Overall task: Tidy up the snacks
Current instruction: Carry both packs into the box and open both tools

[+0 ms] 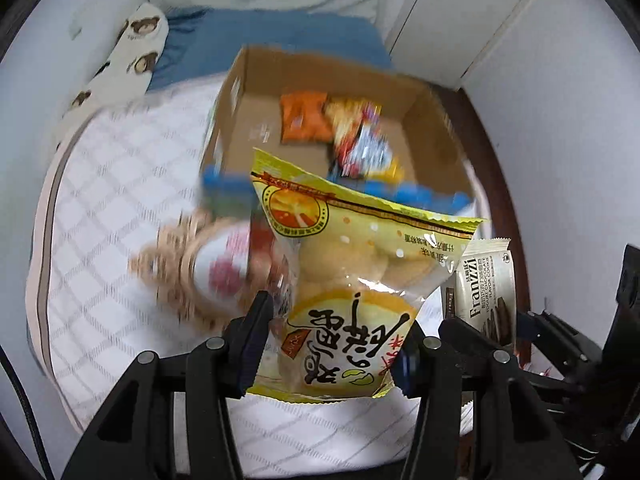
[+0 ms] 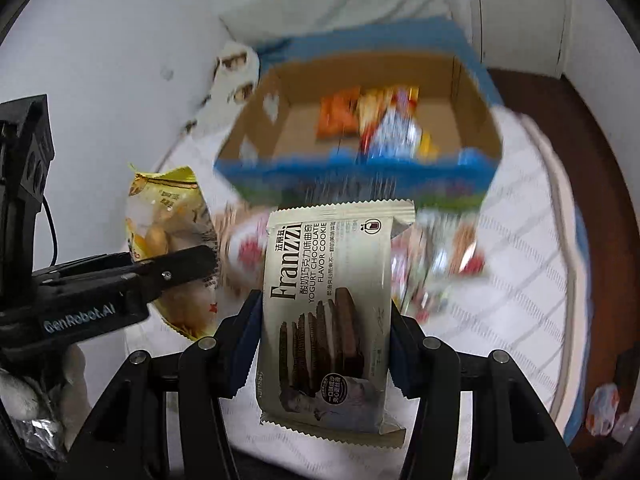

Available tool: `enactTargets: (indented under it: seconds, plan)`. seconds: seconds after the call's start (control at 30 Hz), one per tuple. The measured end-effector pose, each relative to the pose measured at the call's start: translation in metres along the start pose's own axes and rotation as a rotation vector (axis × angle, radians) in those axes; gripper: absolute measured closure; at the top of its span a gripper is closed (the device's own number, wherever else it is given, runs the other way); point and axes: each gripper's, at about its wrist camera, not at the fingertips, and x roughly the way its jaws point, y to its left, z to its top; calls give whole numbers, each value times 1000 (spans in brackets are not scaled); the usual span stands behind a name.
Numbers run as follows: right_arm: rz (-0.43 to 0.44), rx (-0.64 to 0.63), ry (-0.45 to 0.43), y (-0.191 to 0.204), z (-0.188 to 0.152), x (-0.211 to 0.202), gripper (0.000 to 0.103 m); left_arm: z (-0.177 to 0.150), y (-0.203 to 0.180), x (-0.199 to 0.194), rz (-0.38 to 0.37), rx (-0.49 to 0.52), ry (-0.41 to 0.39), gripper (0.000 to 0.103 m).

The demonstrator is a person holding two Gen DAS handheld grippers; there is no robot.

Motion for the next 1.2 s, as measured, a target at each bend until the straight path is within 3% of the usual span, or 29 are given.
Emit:
enactTargets:
  seconds: [0.23,0.4,0.53,0.73,0.8,0.83,0.87,0.9,1.2]
  plan:
    - [-72,-11,-92,-27,115,19,45,113,-8,27,45,-5,-7,54]
    - [-127,15,-75,-57,179,70,45,178,3,87,113,-15,72,54]
    - [-169,31,-31,-79,214,115,45,210,21,136,176,-30,135,54]
    - [-168,66,41,-100,243,177,41,237,46,191,216,-55,218,52]
    - [-209,58,83,-104,250,201,14,240,51,204,211,-50,231,44]
    - [-226,49,92,-105,250,208,6,241,52,208,203,-47,240,31]
    - [-239,46,106,-105,250,215,5,241,53,209,194,-48,242,22]
    - [-237,47,113,-104,249,219,5,240,54,211,184,-51,240,20]
    - [-220,59,156,-97,242,233,5,226,59,208,166,-66,197,20]
